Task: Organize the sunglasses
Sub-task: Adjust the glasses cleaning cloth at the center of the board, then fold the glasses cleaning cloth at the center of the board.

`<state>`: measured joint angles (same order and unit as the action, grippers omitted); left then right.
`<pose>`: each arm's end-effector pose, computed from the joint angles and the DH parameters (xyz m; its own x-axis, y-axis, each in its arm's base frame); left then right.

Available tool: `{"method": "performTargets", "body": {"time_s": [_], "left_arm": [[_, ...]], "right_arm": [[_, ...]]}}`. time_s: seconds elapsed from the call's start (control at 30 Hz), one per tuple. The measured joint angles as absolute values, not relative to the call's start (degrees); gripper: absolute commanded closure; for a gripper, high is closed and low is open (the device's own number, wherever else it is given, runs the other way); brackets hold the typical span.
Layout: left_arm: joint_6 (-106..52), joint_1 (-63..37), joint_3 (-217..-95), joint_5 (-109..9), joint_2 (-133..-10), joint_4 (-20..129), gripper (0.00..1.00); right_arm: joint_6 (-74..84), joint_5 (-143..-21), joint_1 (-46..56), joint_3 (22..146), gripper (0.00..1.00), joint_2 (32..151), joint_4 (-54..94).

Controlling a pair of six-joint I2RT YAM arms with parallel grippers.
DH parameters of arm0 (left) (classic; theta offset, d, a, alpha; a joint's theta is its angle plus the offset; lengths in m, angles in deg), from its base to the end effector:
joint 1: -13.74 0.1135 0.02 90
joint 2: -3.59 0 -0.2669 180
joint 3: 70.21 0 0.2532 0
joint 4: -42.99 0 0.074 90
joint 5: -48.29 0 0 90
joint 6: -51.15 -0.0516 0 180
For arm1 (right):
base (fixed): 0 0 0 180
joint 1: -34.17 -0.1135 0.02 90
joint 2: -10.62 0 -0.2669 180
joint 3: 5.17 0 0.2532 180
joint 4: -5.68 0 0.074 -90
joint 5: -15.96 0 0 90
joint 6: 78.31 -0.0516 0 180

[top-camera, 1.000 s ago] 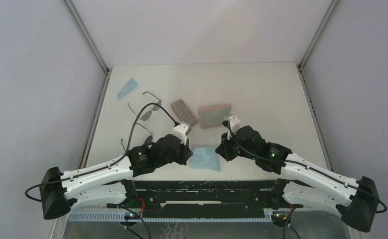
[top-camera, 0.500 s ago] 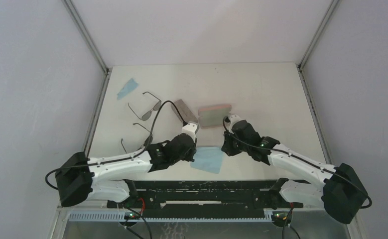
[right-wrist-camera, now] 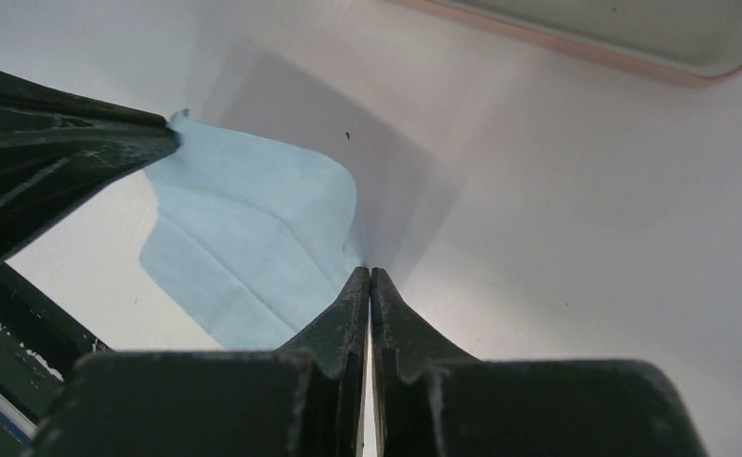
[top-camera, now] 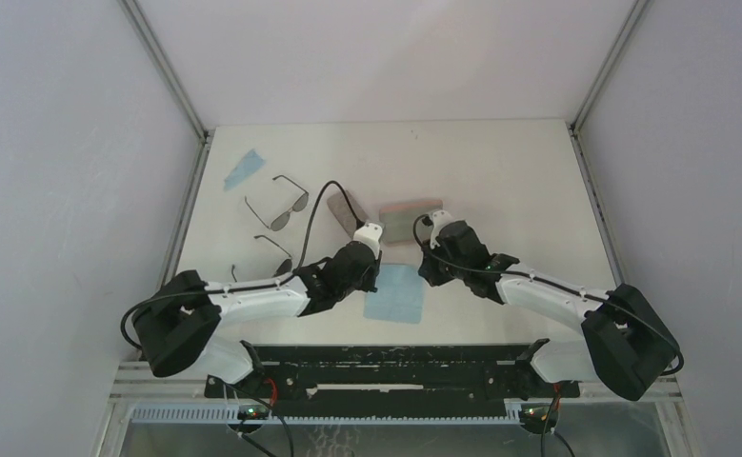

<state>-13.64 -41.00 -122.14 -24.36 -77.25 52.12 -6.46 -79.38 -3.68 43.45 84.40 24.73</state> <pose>0.1836 -0.2330 0.1786 -0.5961 0.1389 -0.7908 0.4310 0.8864 -0.1692 0.2059 0.1661 0.1747 -0.7299 -0.1744 -0.6609 -0.4591 0.8415 0.2849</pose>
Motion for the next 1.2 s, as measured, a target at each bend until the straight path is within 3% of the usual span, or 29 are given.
{"method": "performTargets", "body": {"time_s": [0.87, 1.03, 1.2], "left_arm": [[-16.0, -40.8, -111.4, -29.8, -75.6, 41.3, 1.0], [-16.0, -40.9, -111.4, -30.2, -75.5, 40.9, 1.0], [-16.0, -40.9, -111.2, -30.1, -75.5, 40.8, 1.0]], "right_arm": [[-5.4, -79.5, -8.9, 39.4, 1.0, 80.1, 25.0], [-6.5, -78.6, -9.1, 38.9, 0.79, 80.1, 25.7], [-8.9, -77.5, -8.4, 38.9, 0.73, 80.0, 26.0]]}}
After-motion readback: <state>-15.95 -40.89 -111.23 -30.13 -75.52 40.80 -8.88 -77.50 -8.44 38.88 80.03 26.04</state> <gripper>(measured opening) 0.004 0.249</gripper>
